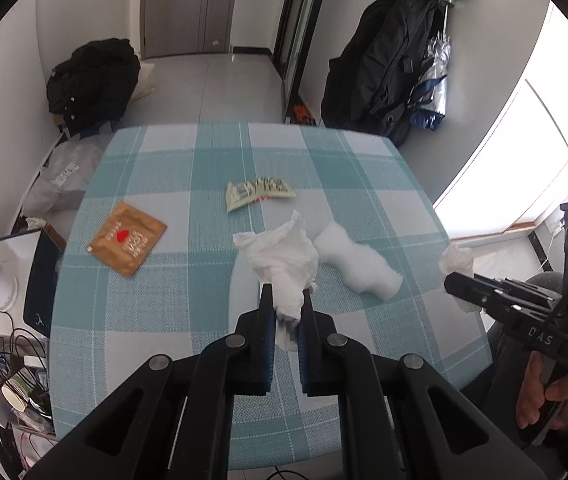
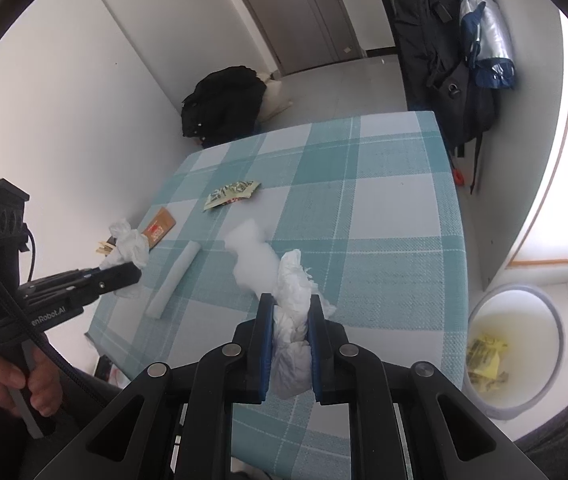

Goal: Collect trash
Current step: 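Carry both held tissues over the white bin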

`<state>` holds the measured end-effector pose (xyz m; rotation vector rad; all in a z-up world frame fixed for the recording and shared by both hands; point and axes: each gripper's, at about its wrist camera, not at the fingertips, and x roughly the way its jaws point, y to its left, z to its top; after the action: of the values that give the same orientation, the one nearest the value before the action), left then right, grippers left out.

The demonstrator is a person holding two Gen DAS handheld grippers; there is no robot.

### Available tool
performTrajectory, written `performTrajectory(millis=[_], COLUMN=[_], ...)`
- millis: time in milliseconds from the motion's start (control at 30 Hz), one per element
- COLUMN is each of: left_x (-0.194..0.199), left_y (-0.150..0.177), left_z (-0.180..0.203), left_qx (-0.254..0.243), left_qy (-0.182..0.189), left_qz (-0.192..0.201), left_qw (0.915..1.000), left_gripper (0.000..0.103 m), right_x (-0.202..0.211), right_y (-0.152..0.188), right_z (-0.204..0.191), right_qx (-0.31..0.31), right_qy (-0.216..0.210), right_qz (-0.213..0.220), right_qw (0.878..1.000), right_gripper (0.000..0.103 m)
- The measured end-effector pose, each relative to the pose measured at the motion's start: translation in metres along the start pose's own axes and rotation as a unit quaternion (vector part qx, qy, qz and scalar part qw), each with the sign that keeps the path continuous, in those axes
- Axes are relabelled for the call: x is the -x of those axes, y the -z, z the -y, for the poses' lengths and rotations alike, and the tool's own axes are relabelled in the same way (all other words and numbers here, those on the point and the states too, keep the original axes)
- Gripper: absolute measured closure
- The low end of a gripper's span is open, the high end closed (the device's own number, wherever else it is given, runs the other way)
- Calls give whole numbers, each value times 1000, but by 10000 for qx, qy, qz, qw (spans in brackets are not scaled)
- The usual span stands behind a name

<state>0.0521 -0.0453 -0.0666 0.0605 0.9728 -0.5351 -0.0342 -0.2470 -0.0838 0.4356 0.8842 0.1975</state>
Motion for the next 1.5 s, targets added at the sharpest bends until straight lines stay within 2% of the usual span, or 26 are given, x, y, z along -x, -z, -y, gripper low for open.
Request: performTrajectory(millis=[133,533,700,867,1000,1200,1300,1500], left_x=[12,40,53,63,65,55,46,10], left_y=[-8,-30,-42,-64,-80,-97,-101,-108], left_z=[6,30,51,85,117,177,207,248], left_qx=[-96,-213,-329,-574,-779,-1181,-1425,-1793], left_qy=[-113,-8,149,437,664,1141,1394,1544], left_qz=[230,648,850,1066,1152,1067,1000,696], left_qw=[9996,9977,9957,9917,9881,9806,9748,9691], left_gripper=[98,98,98,98,98,98,98,98], right_x=[5,49,83,136,177,233,254,269], right_y=[-3,-30,-49,-71,-81,-80,-73,-49], right_z=[-2,-12,-14,-5,13,65,95,153], right_qx=[3,119,301,396,423,93,-155,-702], right_qy=[-50,-195,-160,-45,225,700,944,1275], right_qz=[80,687,1016,1521,1863,2178,2267,2209], right_qw=[10000,9974,9942,9876,9813,9734,9692,9644], right_gripper=[88,89,89,89,89,89,89,89])
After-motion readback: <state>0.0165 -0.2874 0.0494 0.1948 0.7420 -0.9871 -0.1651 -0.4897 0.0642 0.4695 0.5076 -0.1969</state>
